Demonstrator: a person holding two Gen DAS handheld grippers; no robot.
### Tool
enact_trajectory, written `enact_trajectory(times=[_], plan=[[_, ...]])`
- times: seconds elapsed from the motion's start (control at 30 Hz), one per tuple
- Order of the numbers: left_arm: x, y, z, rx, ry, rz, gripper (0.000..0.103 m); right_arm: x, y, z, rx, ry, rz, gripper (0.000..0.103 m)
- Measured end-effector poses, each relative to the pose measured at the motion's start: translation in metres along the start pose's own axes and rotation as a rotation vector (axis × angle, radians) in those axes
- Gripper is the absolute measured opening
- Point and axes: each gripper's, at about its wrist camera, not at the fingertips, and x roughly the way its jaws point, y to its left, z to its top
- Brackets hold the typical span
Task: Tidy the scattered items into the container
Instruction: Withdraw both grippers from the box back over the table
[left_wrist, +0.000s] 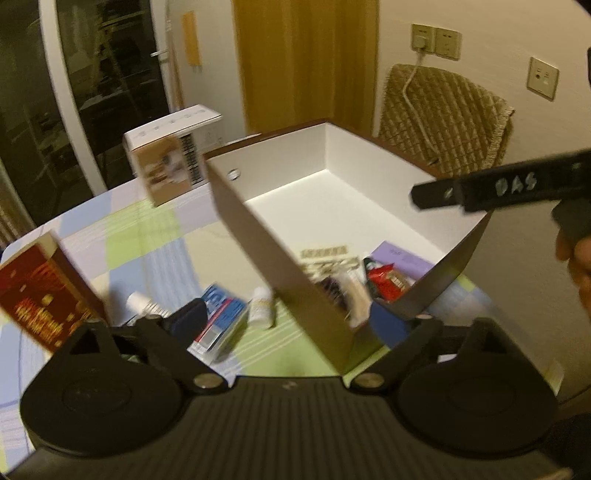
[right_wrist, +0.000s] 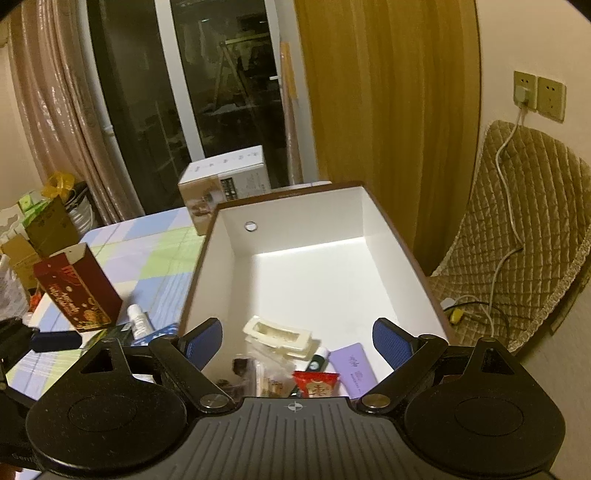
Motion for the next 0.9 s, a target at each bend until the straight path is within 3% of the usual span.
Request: enact_trajectory(times=[0.4, 0.9], plan=[[-0.031, 0.055, -0.055, -0.049, 0.058, 0.084, 0.097, -0.020, 0.064, -0.004, -0.057, -0.015, 0.083, 0.094], [-0.041, 0.101, -0.091, -0.110, 0.052, 0.127, 0.097, -0.005, 0.138, -0.035, -0.212, 0.031, 0.172, 0.094]])
